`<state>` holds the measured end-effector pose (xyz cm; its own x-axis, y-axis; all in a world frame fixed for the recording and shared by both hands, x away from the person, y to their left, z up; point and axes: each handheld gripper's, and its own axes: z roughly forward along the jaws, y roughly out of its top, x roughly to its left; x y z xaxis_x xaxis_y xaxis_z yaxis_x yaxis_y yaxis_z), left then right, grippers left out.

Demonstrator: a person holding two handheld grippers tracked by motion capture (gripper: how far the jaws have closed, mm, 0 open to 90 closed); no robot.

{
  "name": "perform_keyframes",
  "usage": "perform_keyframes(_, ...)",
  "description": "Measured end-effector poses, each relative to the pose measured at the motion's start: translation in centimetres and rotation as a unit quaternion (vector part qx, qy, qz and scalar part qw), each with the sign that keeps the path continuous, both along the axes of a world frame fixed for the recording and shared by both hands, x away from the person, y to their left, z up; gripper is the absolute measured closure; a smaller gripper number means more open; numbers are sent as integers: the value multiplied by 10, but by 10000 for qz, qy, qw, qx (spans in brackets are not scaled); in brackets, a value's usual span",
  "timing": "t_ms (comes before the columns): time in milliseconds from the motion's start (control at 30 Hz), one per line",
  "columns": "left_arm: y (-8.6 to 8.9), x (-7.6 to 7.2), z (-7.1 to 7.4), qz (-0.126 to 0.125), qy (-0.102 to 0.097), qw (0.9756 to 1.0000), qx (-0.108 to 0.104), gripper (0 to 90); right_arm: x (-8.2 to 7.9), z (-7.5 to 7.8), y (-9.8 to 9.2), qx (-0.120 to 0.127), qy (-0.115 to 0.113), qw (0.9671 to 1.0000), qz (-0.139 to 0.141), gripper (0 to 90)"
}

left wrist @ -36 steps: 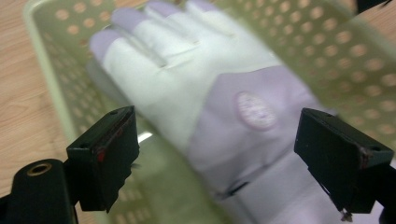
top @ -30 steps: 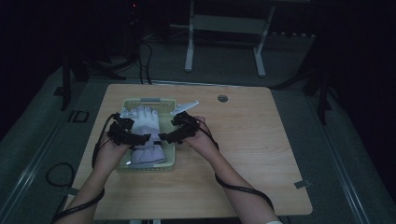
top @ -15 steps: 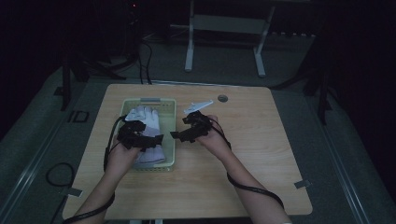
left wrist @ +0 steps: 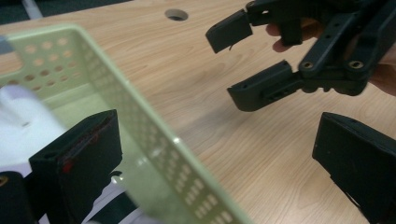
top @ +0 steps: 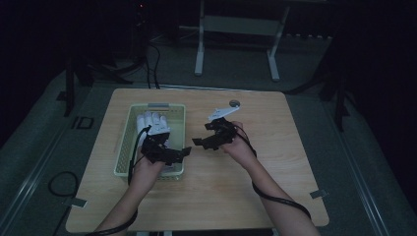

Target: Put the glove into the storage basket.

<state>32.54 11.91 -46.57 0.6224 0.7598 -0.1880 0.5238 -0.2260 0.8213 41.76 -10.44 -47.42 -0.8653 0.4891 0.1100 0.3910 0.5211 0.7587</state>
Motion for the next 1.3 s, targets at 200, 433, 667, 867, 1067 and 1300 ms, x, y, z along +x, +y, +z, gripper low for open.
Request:
perform_keyframes(200, -20, -2, 0, -186, -23, 9998, 25, 18, 0, -3, -23, 5, -20, 9999, -127, 160)
perform_keyframes(433, -44, -8, -7, -499, 3, 9988, 25, 18, -5, -13, -48, -13, 19, 9997, -260, 160)
perform_keyframes(667, -74, -18, -20, -888, 43, 9954, 367, 18, -12, -23, -73, 81, 74, 9990, -431, 160)
perform_keyframes(867, -95, -28, -29, -1184, 7, 9919, 468, 18, -21, -32, -92, 64, 81, 9989, -464, 160)
perform_keyframes(1067, -111, -36, -49, -1590, 175, 9859, 488, 18, -36, -45, -111, -50, -24, 9992, -397, 160)
perform_keyframes(1300, -124, -39, -66, -1834, 293, 9817, 414, 18, -48, -60, -126, -194, -15, 9990, -392, 146)
